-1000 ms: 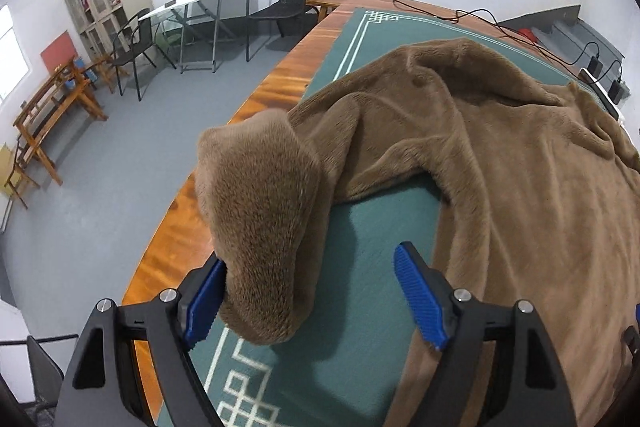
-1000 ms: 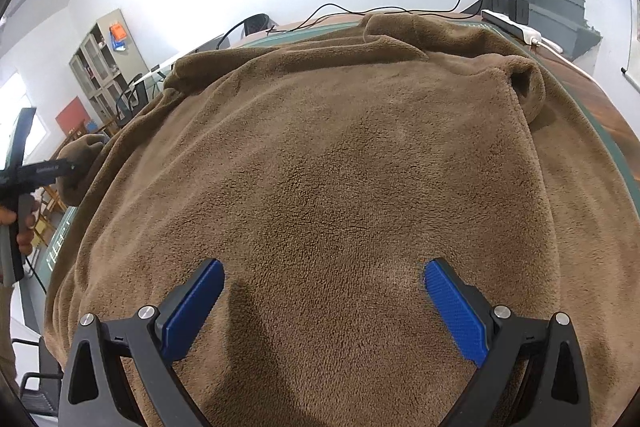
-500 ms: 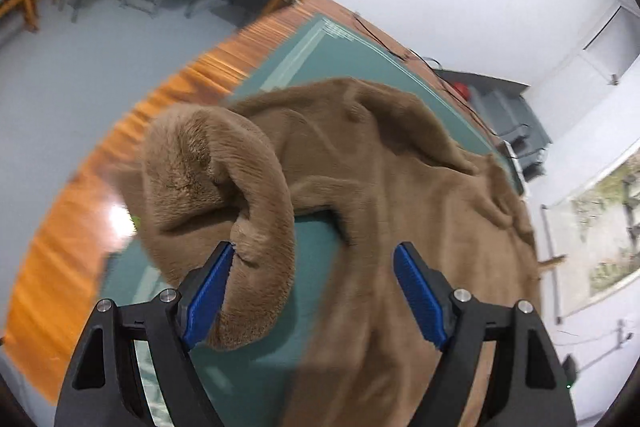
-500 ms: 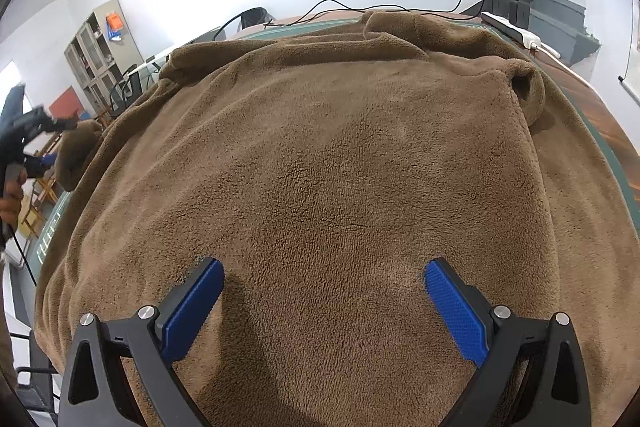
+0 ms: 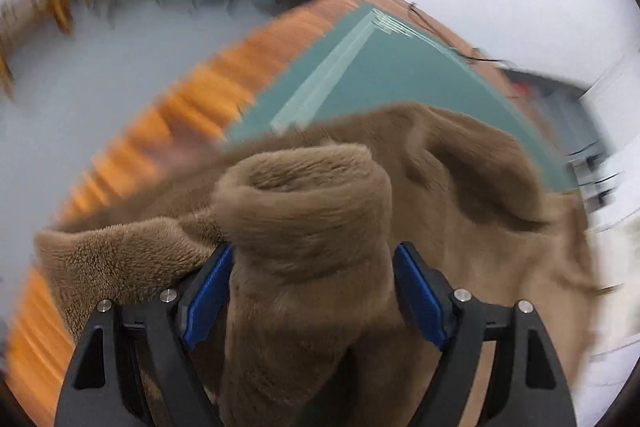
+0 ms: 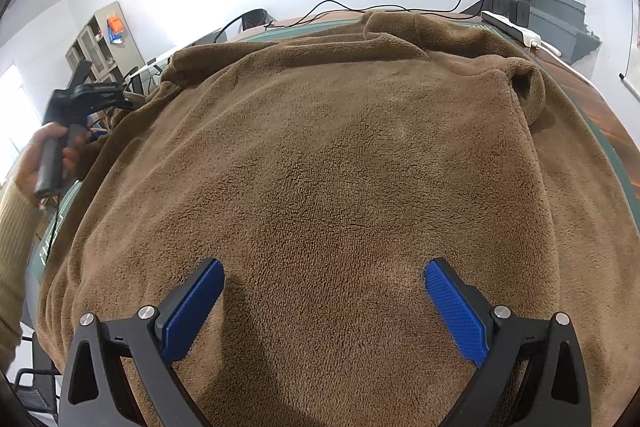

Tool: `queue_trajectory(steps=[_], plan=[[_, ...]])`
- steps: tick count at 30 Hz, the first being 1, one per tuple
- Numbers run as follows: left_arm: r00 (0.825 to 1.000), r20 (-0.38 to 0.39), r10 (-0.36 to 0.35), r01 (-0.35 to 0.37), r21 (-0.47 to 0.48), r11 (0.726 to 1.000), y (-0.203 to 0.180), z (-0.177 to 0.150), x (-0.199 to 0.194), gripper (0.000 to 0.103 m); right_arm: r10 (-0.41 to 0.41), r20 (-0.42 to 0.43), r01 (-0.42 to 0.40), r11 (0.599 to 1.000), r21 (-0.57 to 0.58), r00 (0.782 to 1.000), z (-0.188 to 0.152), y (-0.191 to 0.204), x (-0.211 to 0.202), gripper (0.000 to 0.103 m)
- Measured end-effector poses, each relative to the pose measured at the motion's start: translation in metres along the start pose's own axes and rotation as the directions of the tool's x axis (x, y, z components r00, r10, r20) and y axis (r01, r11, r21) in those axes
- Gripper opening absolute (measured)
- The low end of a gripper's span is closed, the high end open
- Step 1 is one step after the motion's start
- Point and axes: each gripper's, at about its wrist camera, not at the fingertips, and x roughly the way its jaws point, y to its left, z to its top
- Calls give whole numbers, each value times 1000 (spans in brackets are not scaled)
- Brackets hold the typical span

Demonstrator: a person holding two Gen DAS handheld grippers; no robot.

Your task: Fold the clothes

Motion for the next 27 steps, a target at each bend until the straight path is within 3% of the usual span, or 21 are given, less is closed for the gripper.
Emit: queue_trajectory(steps=[1,3,4,6,9,11,13,16,19,21,24,27], plan=[[995,21,96,-97,42,994,-1,5,9,84,0,1,0,1000,1,1000,0,0,0,102],[964,65,257,-263,106,959,-3,15,24,85,-1,0,1,1000,0,1000,0,0,0,102],[966,62,252,-257,95,962,1,19,27,90,-2,0,2,1000,-1,1000,0,0,0,102],[973,59,222,-226,72,971,5,26,24,90,-4,-2,4,1000,-3,1000,0,1,0,102],[973,97,211,-224,145,964,-14,31,17,90,-19,-24,18,999,-32,1000,1,4,2,103],[976,116,187,-206,191,960,-24,35,4,90,-42,-67,35,994,-101,997,2,10,6,103],[985,130,112,-137,203,969,-26,42,-17,90,-74,-117,50,980,-194,990,3,18,11,103],[989,150,0,-31,203,979,-27,50,-53,90,-21,-202,-25,975,-220,979,10,11,11,103],[979,197,-52,5,232,973,-35,58,-89,90,94,-229,-119,988,-99,969,33,-16,-4,103],[971,229,-70,7,265,964,-46,63,-105,90,103,-159,-114,991,-65,982,60,-33,-26,103],[963,258,-80,-18,354,935,-78,74,-106,90,38,6,-37,994,-104,999,112,-44,-59,103],[964,261,-59,-56,413,909,-110,84,-94,90,-27,143,49,987,-151,989,163,-43,-72,103]])
